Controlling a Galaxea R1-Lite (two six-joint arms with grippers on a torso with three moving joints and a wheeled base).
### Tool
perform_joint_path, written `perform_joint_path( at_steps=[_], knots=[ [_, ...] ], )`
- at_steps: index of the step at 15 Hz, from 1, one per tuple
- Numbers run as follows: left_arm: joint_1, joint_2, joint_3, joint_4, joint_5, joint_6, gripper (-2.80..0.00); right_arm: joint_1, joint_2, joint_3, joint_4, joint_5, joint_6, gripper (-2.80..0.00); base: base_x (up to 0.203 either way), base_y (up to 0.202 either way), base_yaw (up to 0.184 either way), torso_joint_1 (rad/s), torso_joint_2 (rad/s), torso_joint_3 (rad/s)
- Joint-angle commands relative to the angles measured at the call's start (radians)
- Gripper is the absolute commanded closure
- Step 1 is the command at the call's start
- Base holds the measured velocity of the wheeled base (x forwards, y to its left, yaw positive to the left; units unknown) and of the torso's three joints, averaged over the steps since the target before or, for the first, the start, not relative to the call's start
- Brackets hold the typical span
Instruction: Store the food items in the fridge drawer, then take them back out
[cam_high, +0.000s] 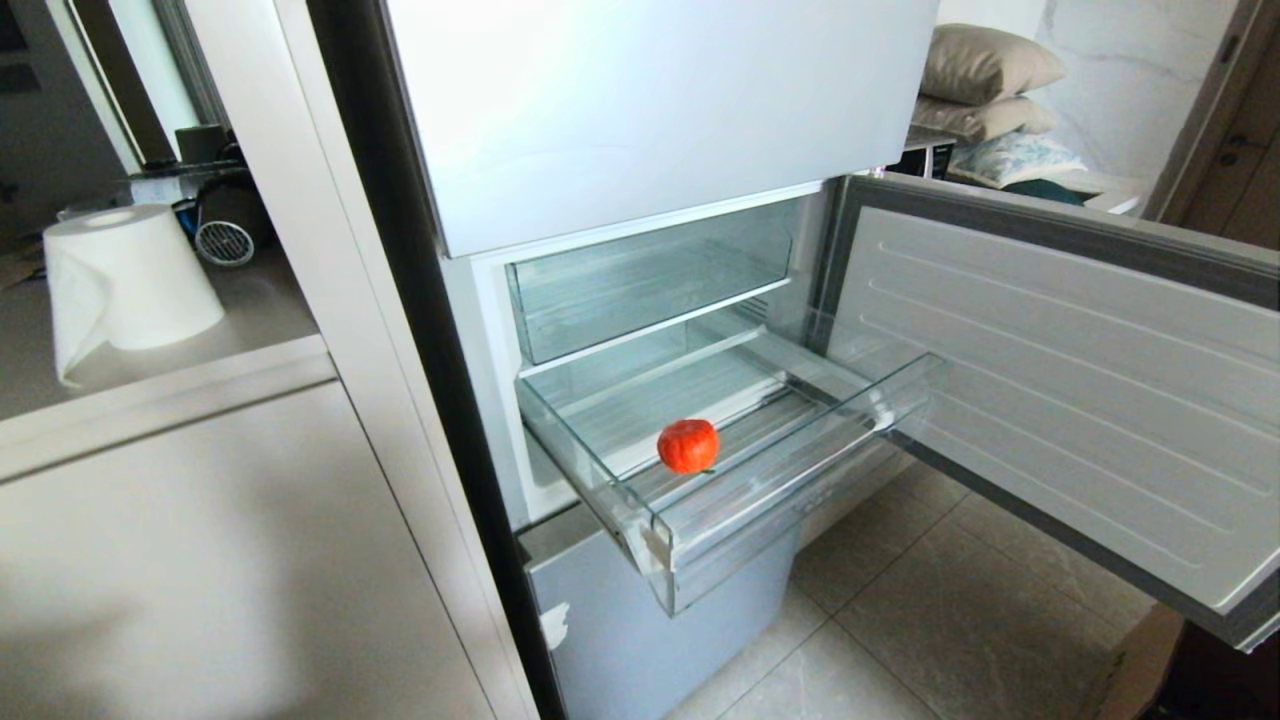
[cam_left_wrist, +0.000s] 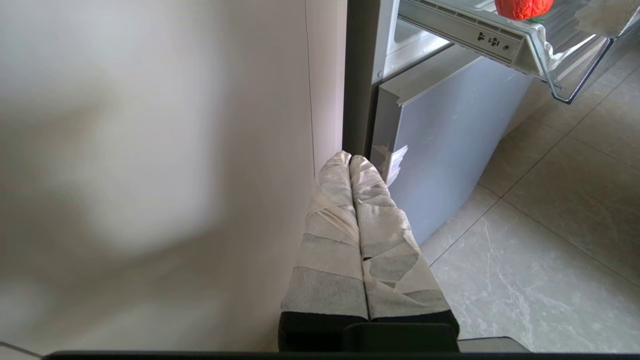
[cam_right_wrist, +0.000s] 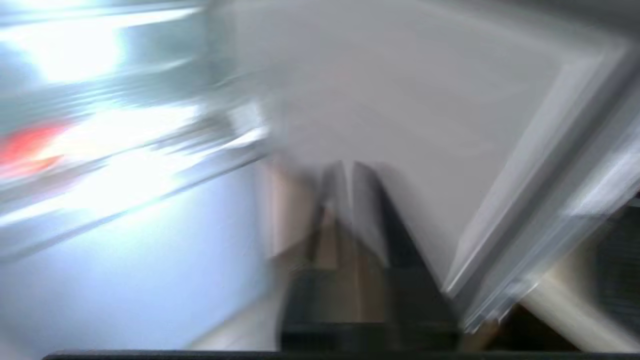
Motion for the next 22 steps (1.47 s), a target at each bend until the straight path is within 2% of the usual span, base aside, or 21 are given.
perform_joint_path(
  at_steps=[1,2,5,7,8,9,10,11,14,18,22],
  knots=[
    [0.000,0.002,0.000,0.001,0.000,0.000,0.00,0.122,-0.050,0.112,0.004,-0.009,-0.050,0.00,0.000,0.000,0.000,0.000,0.00,0.000],
    [0.000,0.002,0.000,0.001,0.000,0.000,0.00,0.199,-0.076,0.159,0.048,-0.053,-0.095,0.00,0.000,0.000,0.000,0.000,0.00,0.000],
    [0.000,0.002,0.000,0.001,0.000,-0.001,0.00,0.405,-0.260,0.175,0.379,-0.313,-0.144,0.00,0.000,0.000,0.000,0.000,0.00,0.000],
    [0.000,0.000,0.000,0.000,0.002,-0.002,0.00,0.511,-0.442,0.174,0.535,-0.454,-0.145,0.00,0.000,0.000,0.000,0.000,0.00,0.000],
    [0.000,0.001,0.000,-0.001,0.003,-0.004,0.00,0.538,-0.502,0.176,0.576,-0.492,-0.140,0.00,0.000,0.000,0.000,0.000,0.00,0.000],
    [0.000,0.001,0.000,-0.001,0.007,-0.006,0.00,0.567,-0.537,0.178,0.623,-0.539,-0.123,0.00,0.000,0.000,0.000,0.000,0.00,0.000],
    [0.000,0.001,0.000,-0.001,0.008,-0.005,0.00,0.593,-0.539,0.180,0.666,-0.590,-0.067,0.00,0.000,0.000,0.000,0.000,0.00,0.000],
    [0.000,0.001,0.000,-0.001,0.008,-0.005,0.00,0.600,-0.535,0.180,0.678,-0.616,-0.018,0.00,0.000,0.000,0.000,0.000,0.00,0.000],
    [0.000,0.000,0.000,-0.001,0.008,-0.005,0.00,0.669,-0.606,0.179,0.678,-0.635,0.045,0.00,0.000,0.000,0.000,0.000,0.00,0.000],
    [0.000,0.000,0.000,-0.001,0.008,-0.004,0.00,0.683,-0.808,0.180,0.676,-0.634,0.047,0.00,0.000,0.000,0.000,0.000,0.00,0.000],
    [0.000,0.002,0.000,-0.001,0.008,-0.006,0.00,0.683,-0.811,0.181,0.676,-0.638,0.050,0.00,0.000,0.000,0.000,0.000,0.00,0.000]
  ],
)
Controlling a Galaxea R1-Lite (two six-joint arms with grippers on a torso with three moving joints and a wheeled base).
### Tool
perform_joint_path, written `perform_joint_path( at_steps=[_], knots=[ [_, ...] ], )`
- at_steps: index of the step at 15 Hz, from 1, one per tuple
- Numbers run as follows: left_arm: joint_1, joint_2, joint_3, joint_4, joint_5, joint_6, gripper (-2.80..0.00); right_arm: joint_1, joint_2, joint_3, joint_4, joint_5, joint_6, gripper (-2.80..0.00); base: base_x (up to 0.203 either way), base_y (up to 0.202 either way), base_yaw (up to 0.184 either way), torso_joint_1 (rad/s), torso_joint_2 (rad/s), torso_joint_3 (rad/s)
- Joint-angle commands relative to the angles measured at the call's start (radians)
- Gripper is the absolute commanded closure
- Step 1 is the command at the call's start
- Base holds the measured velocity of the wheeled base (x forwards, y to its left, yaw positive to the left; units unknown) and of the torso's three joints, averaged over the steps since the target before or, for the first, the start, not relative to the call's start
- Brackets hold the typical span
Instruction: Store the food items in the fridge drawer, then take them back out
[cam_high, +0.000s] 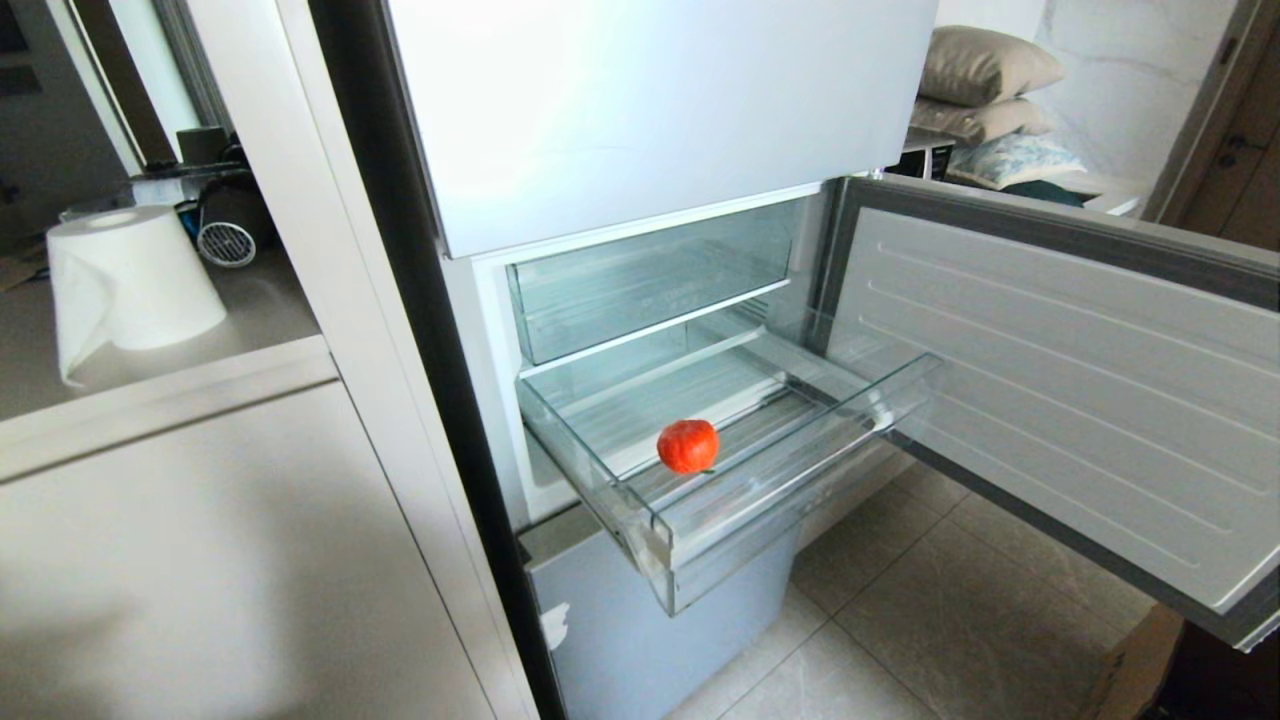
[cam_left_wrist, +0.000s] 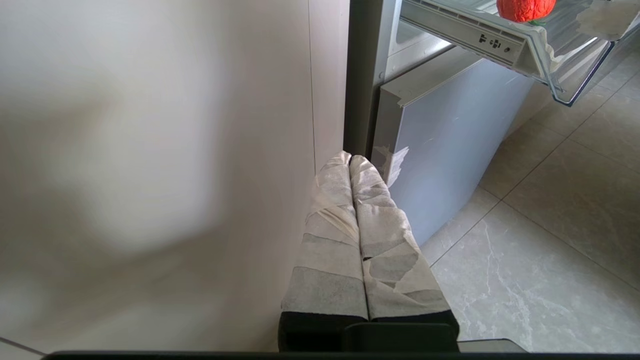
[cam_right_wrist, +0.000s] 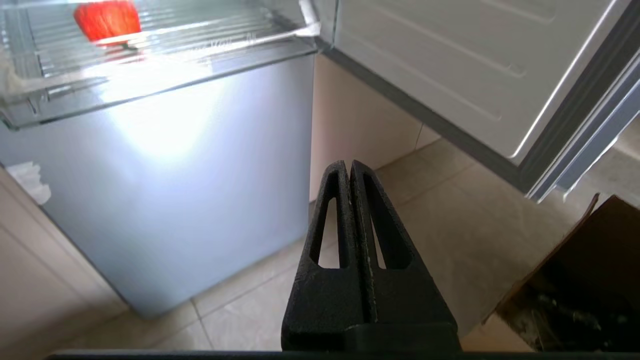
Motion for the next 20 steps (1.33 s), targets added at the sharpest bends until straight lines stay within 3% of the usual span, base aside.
perform_joint_path(
  at_steps=[1,7,20],
  knots=[
    [0.000,0.000,0.000,0.001,0.000,0.000,0.00,0.001,-0.015,-0.001,0.001,0.000,0.001,0.00,0.000,0.000,0.000,0.000,0.00,0.000],
    [0.000,0.000,0.000,0.001,0.000,0.000,0.00,0.001,-0.015,-0.001,0.001,0.000,0.001,0.00,-0.002,0.000,0.017,0.000,0.00,0.000],
    [0.000,0.000,0.000,0.001,0.000,0.000,0.00,0.000,-0.009,0.001,-0.001,-0.001,0.016,0.00,0.001,-0.008,0.174,0.001,0.00,0.003]
  ],
)
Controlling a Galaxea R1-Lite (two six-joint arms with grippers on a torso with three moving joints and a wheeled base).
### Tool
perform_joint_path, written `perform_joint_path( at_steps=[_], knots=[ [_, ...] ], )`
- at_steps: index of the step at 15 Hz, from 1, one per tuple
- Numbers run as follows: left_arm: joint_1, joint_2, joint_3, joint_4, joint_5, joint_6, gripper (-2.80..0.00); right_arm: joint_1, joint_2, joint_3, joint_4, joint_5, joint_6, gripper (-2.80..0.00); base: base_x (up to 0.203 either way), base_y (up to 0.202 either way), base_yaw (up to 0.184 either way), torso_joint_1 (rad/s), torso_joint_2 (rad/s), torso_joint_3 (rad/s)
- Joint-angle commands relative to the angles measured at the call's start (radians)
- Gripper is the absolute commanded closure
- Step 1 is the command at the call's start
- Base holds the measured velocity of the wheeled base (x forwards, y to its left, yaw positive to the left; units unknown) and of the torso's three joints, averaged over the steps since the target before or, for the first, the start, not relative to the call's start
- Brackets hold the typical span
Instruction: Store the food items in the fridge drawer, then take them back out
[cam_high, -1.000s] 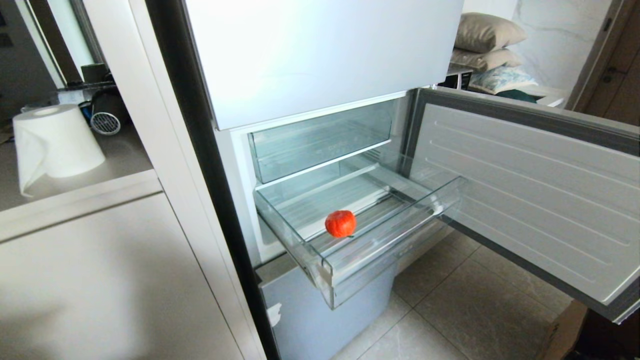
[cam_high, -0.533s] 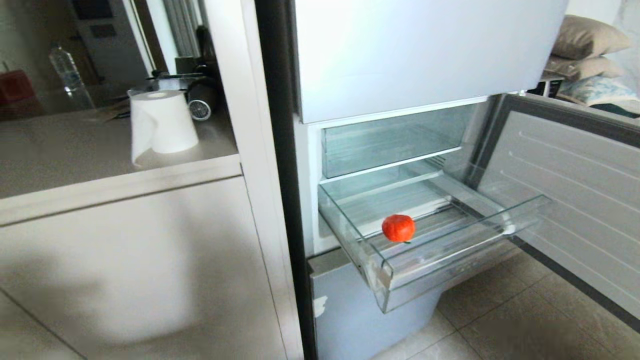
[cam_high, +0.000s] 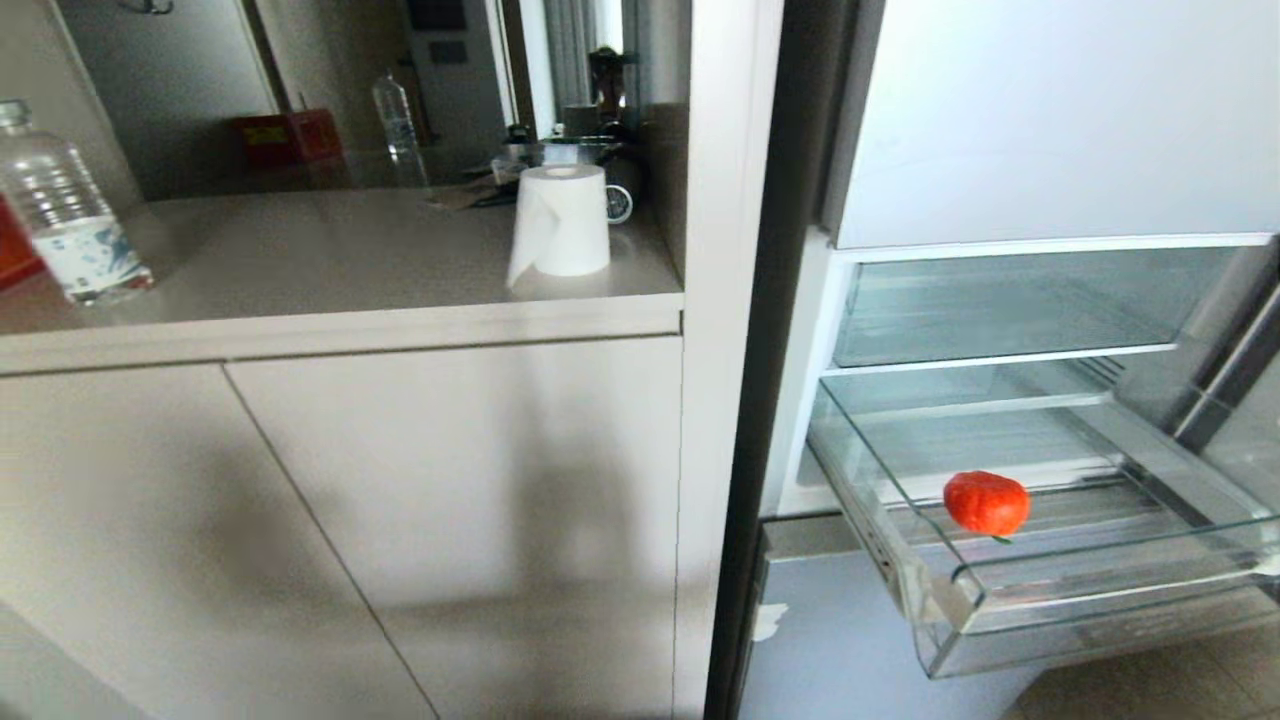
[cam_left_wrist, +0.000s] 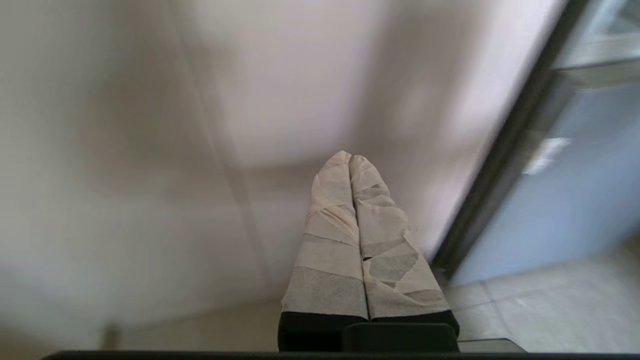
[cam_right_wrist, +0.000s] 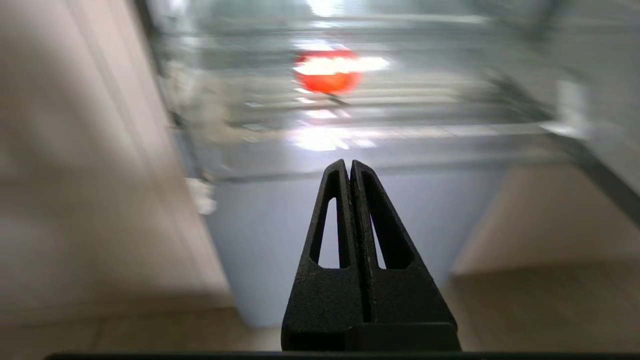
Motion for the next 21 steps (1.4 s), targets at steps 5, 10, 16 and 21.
perform_joint_path(
  at_steps=[5,10,16,21],
  knots=[
    [0.000,0.001,0.000,0.001,0.000,0.000,0.00,-0.007,0.312,-0.006,-0.082,-0.002,0.001,0.00,0.000,-0.003,0.075,-0.001,0.00,0.002],
    [0.000,0.000,0.000,0.001,0.000,0.000,0.00,-0.038,0.856,-0.250,-0.287,-0.087,-0.007,-2.80,0.000,0.000,0.000,0.000,0.00,0.000],
    [0.000,0.000,0.000,0.001,0.000,0.000,0.00,-0.053,1.277,-0.807,0.076,-0.116,-0.002,-2.80,0.000,0.000,0.000,0.000,0.00,0.000],
    [0.000,0.001,0.000,0.001,0.000,0.000,0.00,-0.057,1.560,-0.919,0.122,-0.164,0.013,-2.80,0.000,0.000,0.000,0.000,0.00,0.000]
  ],
)
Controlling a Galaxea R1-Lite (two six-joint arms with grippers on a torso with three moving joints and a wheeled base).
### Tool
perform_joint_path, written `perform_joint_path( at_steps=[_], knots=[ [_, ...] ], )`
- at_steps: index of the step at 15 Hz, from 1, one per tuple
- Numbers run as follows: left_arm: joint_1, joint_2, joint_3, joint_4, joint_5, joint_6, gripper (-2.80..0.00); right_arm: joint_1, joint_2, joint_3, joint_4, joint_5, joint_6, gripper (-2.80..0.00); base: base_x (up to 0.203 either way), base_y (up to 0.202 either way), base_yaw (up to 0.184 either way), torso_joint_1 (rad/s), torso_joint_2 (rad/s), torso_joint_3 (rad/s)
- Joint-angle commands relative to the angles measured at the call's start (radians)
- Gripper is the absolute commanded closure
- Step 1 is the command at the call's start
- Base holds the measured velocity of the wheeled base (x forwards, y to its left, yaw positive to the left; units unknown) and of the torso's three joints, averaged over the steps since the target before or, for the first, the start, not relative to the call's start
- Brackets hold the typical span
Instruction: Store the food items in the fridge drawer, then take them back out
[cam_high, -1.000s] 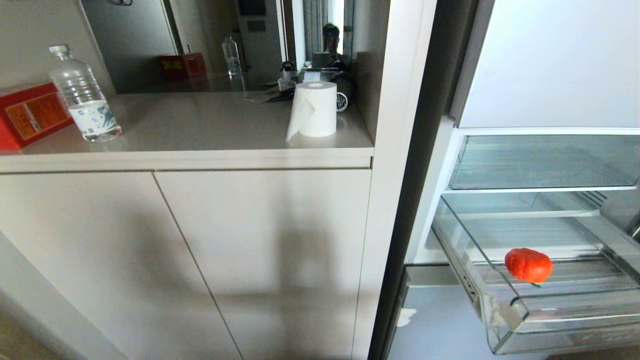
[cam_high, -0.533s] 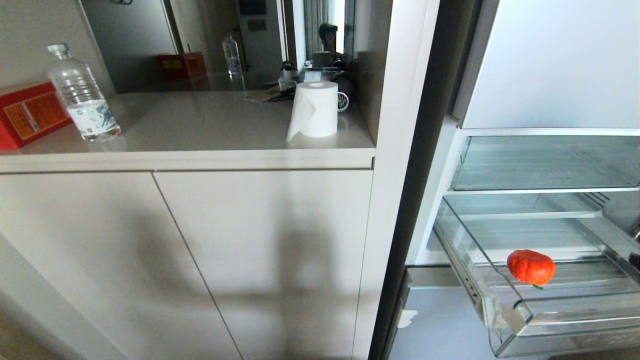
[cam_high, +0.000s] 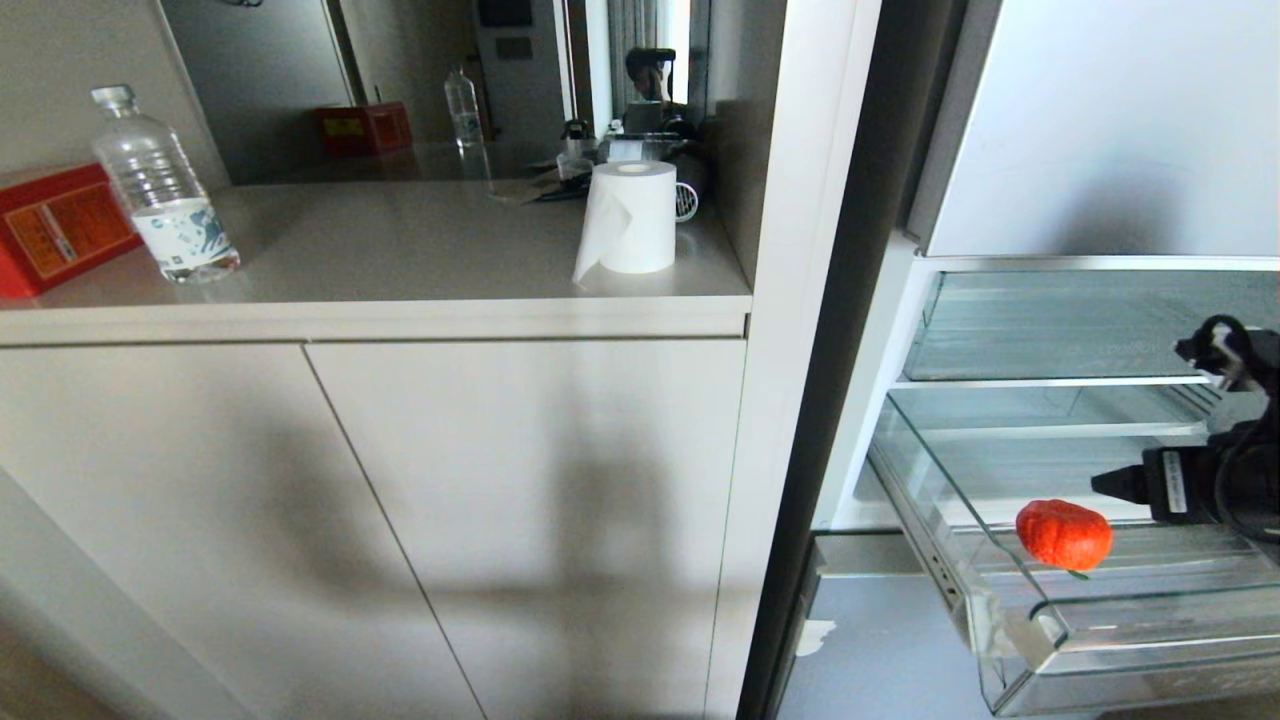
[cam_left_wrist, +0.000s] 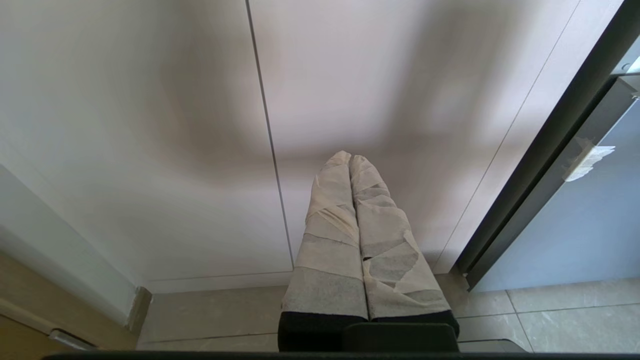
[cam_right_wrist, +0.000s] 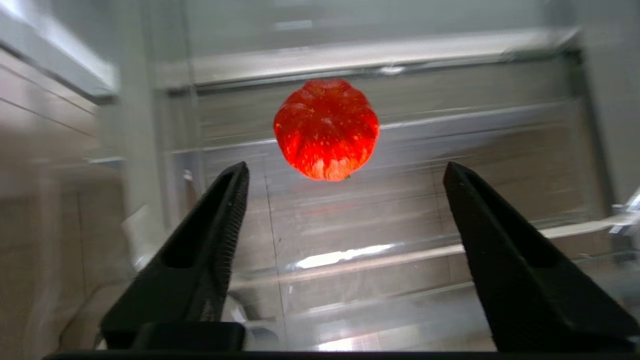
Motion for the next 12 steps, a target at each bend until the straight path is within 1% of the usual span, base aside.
perform_joint_path(
  at_steps=[1,2,5,8,12],
  knots=[
    [0.000,0.000,0.000,0.001,0.000,0.000,0.00,-0.001,0.135,-0.036,-0.004,-0.005,0.017,-2.80,0.000,0.000,0.000,0.000,0.00,0.000],
    [0.000,0.000,0.000,0.001,0.000,0.000,0.00,-0.001,0.152,-0.050,-0.009,-0.004,0.035,-2.80,0.000,0.000,0.000,0.000,0.00,0.000],
    [0.000,0.000,0.000,0.001,0.000,0.000,0.00,0.000,0.215,-0.050,-0.028,-0.004,0.037,-2.80,0.000,0.000,0.000,0.000,0.00,0.000],
    [0.000,0.000,0.000,0.001,0.000,0.000,0.00,-0.002,0.293,-0.054,-0.092,-0.006,0.038,-2.80,0.000,0.000,0.000,0.000,0.00,0.000],
    [0.000,0.001,0.000,0.001,0.000,0.000,0.00,-0.034,0.378,-0.053,-0.127,-0.005,0.040,-2.80,0.000,0.000,0.000,0.000,0.00,0.000]
  ],
)
